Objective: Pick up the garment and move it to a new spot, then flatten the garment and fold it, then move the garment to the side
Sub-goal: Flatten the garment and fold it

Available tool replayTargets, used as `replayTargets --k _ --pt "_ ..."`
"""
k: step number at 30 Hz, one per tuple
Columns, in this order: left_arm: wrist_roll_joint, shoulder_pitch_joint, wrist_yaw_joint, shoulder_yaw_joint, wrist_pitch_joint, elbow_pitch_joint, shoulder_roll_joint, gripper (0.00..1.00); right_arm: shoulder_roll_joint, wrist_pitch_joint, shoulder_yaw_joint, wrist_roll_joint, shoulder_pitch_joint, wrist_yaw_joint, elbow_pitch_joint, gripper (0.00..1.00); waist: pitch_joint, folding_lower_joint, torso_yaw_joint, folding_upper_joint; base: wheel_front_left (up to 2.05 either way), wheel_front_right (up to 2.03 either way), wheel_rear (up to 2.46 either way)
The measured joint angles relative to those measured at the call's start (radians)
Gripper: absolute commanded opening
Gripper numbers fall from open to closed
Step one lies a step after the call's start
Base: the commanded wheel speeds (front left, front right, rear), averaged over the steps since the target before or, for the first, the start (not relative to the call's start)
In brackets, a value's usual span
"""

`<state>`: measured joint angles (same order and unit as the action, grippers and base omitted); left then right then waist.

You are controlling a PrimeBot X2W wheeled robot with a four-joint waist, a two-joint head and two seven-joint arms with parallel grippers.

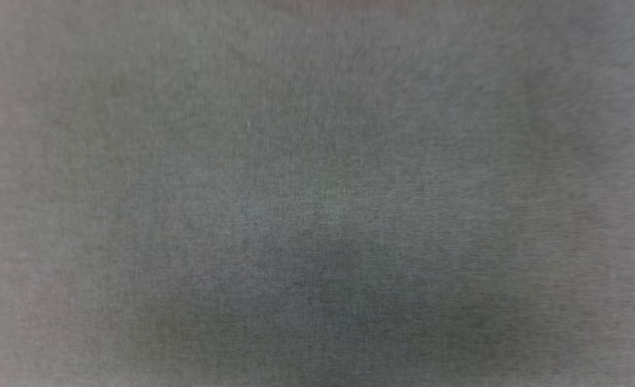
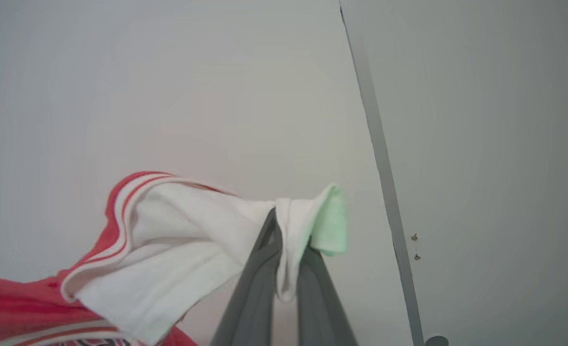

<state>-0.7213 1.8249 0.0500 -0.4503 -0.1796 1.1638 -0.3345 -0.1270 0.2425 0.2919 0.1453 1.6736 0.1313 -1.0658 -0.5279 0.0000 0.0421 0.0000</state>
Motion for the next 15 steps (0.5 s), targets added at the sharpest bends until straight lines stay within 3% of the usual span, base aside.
replayTargets --k 9,15 --pt "-0.02 -0.096 0.055 -0.029 0.066 0.088 0.055 0.0 0.003 -0.004 -0.083 0.051 -0.06 0.0 -0.09 0.0 -0.083 0.0 0.056 0.0 0.0 0.0 0.0" --pt "-0.047 -0.219 0.074 -0.049 0.199 0.107 0.057 0.0 -0.038 -0.16 -0.166 0.233 -0.178 0.0 -0.061 0.0 -0.029 0.0001 0.08 0.0 0.0 0.0 0.0"
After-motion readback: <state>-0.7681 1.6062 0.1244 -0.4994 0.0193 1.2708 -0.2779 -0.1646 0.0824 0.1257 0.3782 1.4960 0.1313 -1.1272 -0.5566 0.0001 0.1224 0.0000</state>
